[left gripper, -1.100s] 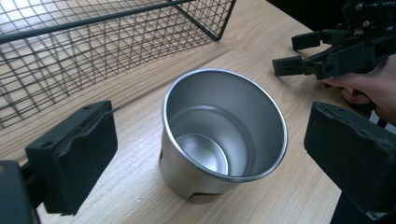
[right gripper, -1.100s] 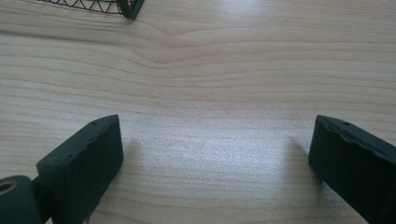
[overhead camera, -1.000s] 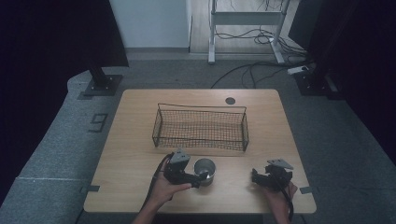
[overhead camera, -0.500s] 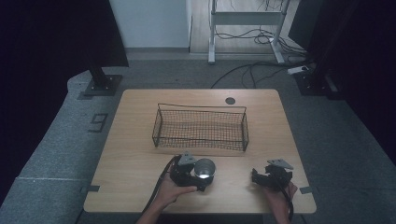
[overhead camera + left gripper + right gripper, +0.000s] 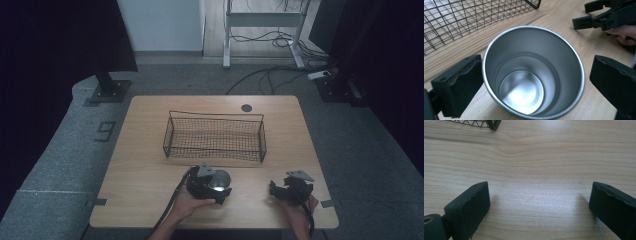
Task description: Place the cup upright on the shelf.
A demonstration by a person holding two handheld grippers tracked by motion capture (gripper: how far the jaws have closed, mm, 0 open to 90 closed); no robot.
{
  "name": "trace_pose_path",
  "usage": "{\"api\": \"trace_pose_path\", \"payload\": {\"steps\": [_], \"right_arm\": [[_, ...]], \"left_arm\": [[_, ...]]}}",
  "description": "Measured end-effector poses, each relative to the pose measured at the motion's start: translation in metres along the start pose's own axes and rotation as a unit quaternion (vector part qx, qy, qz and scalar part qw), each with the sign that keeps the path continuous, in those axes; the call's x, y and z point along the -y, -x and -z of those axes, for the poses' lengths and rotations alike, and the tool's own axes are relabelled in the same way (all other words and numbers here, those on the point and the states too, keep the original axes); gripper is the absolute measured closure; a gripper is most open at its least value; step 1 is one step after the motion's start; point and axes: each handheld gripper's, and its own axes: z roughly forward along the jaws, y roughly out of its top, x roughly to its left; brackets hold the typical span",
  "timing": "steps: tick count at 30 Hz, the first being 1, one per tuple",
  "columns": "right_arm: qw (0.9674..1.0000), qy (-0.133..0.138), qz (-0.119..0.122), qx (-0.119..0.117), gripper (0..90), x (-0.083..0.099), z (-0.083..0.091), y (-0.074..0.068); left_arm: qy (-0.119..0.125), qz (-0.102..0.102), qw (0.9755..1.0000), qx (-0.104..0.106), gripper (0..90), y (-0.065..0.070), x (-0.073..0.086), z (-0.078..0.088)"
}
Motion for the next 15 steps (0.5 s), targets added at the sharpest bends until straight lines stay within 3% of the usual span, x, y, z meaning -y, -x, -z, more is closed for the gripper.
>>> {"api": "trace_pose_path", "payload": {"steps": [8,11,15], "right_arm": [[1.0000,-0.001,-0.001,0.000,3.1,0.0000,0.0001,-0.0001],[1.0000,-0.001,-0.001,0.000,3.1,0.0000,0.0001,-0.0001],[1.0000,0.000,0.000,0.000,3.1,0.0000,0.0000,0.0000]], "left_arm": [[-0.004,-0.007,1.0000,-0.004,2.0,0.0030,0.0033,-0.0092],[-0.001,-0.013,0.9998,-0.017,8.1,0.0030,0.0046,-0.0104],[0.003,-0.014,0.9997,-0.020,12.8,0.0020,0.0055,-0.0109]]}}
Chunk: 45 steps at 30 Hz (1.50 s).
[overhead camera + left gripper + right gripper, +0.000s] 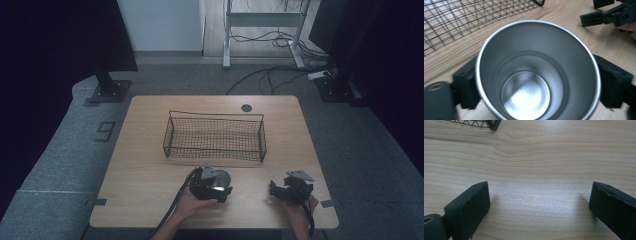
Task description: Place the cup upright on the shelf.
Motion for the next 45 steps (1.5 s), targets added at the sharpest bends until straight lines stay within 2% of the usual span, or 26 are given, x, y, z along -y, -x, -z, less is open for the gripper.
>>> {"api": "trace_pose_path", "payload": {"steps": [9,11,15,23,30,45], "right_arm": [[1.0000,0.000,0.000,0.000,3.1,0.000,0.000,0.000],[1.0000,0.000,0.000,0.000,3.1,0.000,0.000,0.000],[1.0000,0.000,0.000,0.000,3.1,0.000,0.000,0.000],[1.0000,0.000,0.000,0.000,3.2,0.000,0.000,0.000],[1.0000,0.000,0.000,0.000,3.2,0.000,0.000,0.000],[1.0000,0.000,0.000,0.000,3.2,0.000,0.000,0.000]], "left_arm": [[0.006,-0.013,0.9999,-0.001,14.2,0.002,0.001,0.001],[0.006,-0.008,0.9999,0.013,14.4,0.001,0.000,0.002],[0.009,-0.004,0.9998,0.017,14.6,-0.001,0.000,0.004],[0.022,-0.003,0.9996,0.016,14.6,-0.005,-0.006,0.016],[0.028,0.005,0.9996,0.006,14.6,-0.011,-0.012,0.023],[0.042,0.012,0.9990,0.009,14.7,-0.021,-0.021,0.034]]}}
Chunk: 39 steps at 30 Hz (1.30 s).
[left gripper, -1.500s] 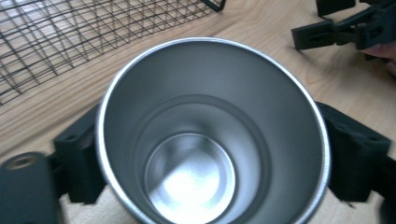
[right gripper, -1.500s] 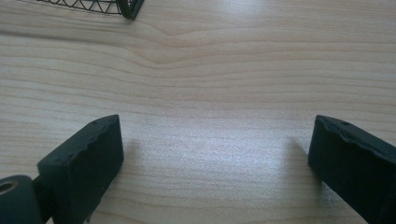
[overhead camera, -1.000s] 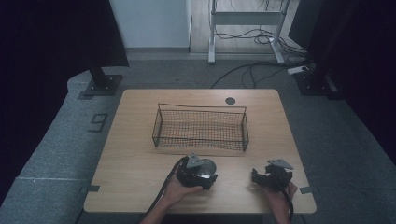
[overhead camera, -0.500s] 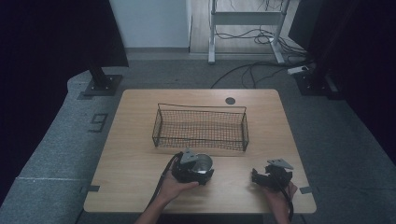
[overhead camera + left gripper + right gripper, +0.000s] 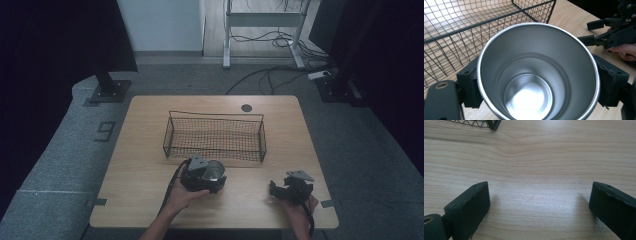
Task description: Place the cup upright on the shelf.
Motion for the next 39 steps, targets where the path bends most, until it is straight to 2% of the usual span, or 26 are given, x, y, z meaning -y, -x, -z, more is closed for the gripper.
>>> {"api": "trace_pose_path", "payload": {"steps": [19,39], "right_arm": [[1.0000,-0.001,-0.001,0.000,3.1,0.000,0.000,0.000],[1.0000,0.000,-0.001,0.000,3.1,0.000,0.000,0.000]], "left_arm": [[0.018,0.003,0.9998,-0.004,14.7,-0.012,-0.018,0.020],[0.023,0.005,0.9997,-0.011,14.8,-0.023,-0.034,0.031]]}}
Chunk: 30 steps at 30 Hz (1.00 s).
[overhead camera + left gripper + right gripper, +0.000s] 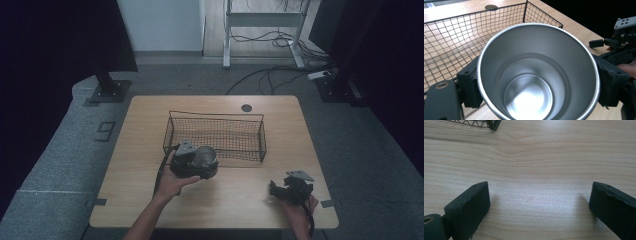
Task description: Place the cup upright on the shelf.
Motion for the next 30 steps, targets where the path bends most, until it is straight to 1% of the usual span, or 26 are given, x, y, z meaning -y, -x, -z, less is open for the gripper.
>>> {"api": "trace_pose_path", "payload": {"steps": [18,30], "right_arm": [[1.0000,0.000,0.001,0.000,3.1,0.000,0.000,0.000],[1.0000,0.000,0.001,0.000,3.1,0.000,0.000,0.000]], "left_arm": [[0.002,0.003,1.0000,-0.007,14.8,-0.009,-0.012,0.005],[0.003,0.012,0.9999,-0.011,14.8,-0.019,-0.019,0.006]]}}
